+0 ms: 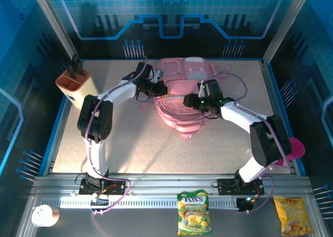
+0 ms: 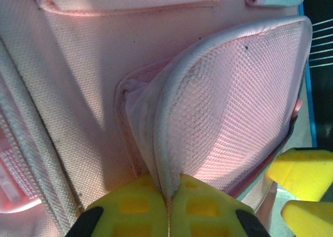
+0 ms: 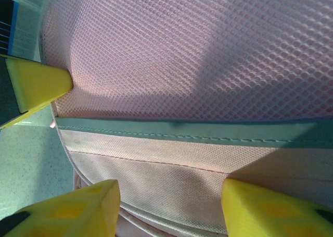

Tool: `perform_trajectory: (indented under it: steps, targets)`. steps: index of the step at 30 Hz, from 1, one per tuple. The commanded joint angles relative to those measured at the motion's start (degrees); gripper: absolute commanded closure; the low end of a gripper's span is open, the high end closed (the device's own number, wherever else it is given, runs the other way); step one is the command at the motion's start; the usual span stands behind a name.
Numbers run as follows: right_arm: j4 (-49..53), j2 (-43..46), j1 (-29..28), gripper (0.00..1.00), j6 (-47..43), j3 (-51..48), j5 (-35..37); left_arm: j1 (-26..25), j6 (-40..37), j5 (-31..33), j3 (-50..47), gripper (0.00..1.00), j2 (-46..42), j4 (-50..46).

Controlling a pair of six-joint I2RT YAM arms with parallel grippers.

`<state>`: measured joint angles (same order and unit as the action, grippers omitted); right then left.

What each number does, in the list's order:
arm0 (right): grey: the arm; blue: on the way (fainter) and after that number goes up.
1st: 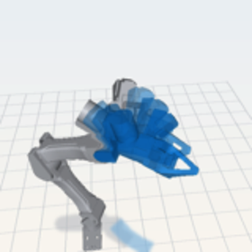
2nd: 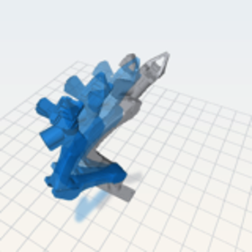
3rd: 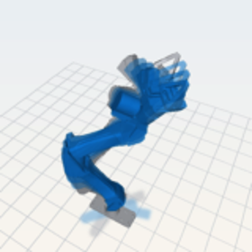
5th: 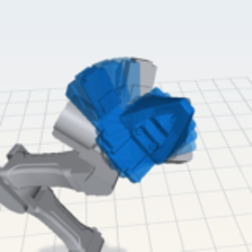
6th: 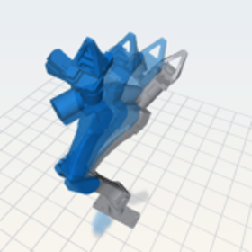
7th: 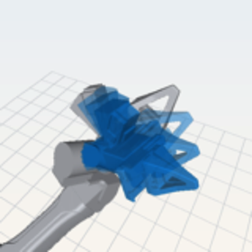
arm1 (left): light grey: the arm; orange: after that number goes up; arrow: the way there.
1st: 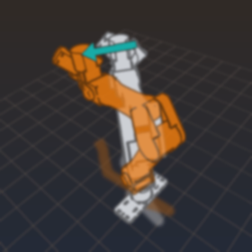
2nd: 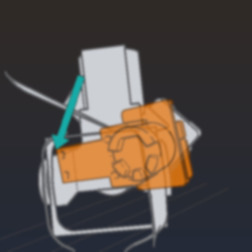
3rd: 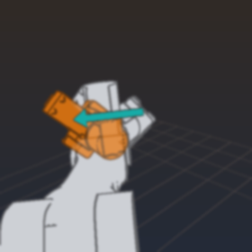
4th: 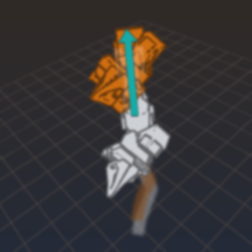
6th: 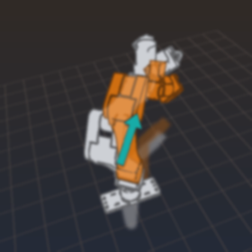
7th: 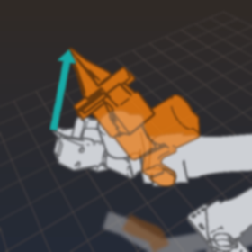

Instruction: Pack books, pencil case, and school supplies into a backpack

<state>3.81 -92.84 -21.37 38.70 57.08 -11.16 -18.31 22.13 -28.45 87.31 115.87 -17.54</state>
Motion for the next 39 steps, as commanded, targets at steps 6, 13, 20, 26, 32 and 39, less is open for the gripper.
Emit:
perform_trajectory:
  steps: [6,13,20,26,32,39]
  targets:
    - [-0.4,-4.7,-0.9,0.46,-2.8,4.3,-0.2,0.5,13.8,-2.5,-15.3,1.00,-12.5,7.6]
    - [-1.0,-9.1,-1.3,0.46,-6.9,10.5,-1.4,0.3,28.4,-1.0,-30.1,1.00,-22.8,18.9]
    - [3.0,-3.0,-2.2,0.46,-7.2,9.5,1.8,0.0,30.1,-2.5,-30.0,1.00,-21.9,18.6]
    - [9.7,6.3,-7.9,0.45,-1.8,4.3,10.6,0.0,29.4,-2.7,-26.1,1.00,-20.0,13.2]
    - [8.3,7.7,-17.7,0.51,10.1,1.8,15.6,0.0,30.1,-3.9,-24.2,1.00,-18.7,11.0]
    - [3.5,0.9,-25.0,0.58,19.5,5.4,20.2,-0.1,30.7,-5.5,-23.8,1.00,-18.1,10.3]
